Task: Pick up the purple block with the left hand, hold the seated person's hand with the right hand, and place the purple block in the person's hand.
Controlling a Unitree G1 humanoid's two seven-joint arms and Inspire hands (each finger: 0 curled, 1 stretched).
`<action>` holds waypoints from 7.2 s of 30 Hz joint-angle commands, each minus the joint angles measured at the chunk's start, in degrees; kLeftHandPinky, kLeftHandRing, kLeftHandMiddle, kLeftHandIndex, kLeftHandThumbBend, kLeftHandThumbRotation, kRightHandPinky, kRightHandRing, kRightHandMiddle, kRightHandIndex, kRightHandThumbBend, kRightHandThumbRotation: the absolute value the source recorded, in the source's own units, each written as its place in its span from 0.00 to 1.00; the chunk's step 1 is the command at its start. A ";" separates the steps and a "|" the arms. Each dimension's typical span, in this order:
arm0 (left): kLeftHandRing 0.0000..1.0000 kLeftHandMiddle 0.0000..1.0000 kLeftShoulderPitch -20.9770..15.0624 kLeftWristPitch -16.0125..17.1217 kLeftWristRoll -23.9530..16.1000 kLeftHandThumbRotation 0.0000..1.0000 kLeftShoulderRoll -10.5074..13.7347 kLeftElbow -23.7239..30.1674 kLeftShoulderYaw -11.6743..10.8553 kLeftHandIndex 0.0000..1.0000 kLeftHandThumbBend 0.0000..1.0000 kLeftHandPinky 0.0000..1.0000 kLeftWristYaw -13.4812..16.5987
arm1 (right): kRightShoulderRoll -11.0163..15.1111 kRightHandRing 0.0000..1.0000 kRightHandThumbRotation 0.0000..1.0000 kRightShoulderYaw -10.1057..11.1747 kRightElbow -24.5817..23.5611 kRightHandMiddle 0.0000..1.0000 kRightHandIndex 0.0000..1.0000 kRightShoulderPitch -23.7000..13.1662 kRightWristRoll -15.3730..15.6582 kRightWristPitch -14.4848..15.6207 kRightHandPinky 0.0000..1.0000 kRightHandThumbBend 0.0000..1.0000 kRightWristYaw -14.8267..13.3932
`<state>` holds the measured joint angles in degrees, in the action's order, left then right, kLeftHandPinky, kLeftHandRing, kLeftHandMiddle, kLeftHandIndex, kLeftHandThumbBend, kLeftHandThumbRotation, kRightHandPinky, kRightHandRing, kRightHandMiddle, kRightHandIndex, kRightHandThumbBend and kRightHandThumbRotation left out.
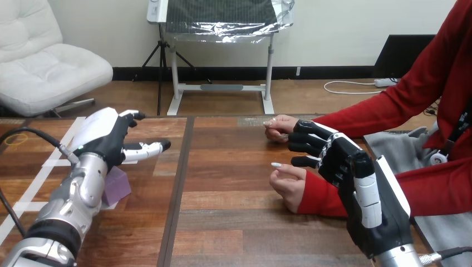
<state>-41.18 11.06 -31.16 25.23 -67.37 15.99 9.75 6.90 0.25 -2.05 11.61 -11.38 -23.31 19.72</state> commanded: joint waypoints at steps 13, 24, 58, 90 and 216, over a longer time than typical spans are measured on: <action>0.82 0.83 -2.16 -0.63 -1.63 0.53 1.82 -2.19 2.02 0.83 0.75 0.81 1.65 | 0.38 0.77 1.00 0.39 -2.94 0.77 0.78 -3.58 -0.70 0.51 0.71 0.85 0.09; 0.82 0.83 -2.28 -1.81 -2.34 0.52 1.81 -3.26 2.91 0.82 0.75 0.84 2.31 | 0.42 0.77 1.00 0.39 -2.95 0.77 0.78 -3.60 -0.76 0.54 0.71 0.85 0.28; 0.85 0.85 -2.74 -6.47 -4.78 0.46 2.10 -4.89 6.08 0.84 0.74 0.87 2.69 | 0.50 0.77 1.00 0.39 -3.76 0.76 0.77 -3.29 -1.02 0.96 0.70 0.85 0.63; 0.88 0.88 -3.10 -10.18 -5.19 0.42 1.24 -4.94 6.80 0.87 0.76 0.90 -0.10 | 0.55 0.77 1.00 0.36 -4.11 0.77 0.77 -3.00 -0.98 1.03 0.70 0.85 0.74; 0.41 0.48 -2.56 -8.90 2.82 0.00 -0.20 -3.57 2.12 0.51 0.67 0.33 2.65 | 1.07 0.78 1.00 0.57 -5.16 0.79 0.78 -2.66 -0.49 1.32 0.70 0.84 0.98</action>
<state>-41.43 1.23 -28.80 24.30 -72.46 19.10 11.14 7.20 0.35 -4.10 11.62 -11.36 -22.26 20.76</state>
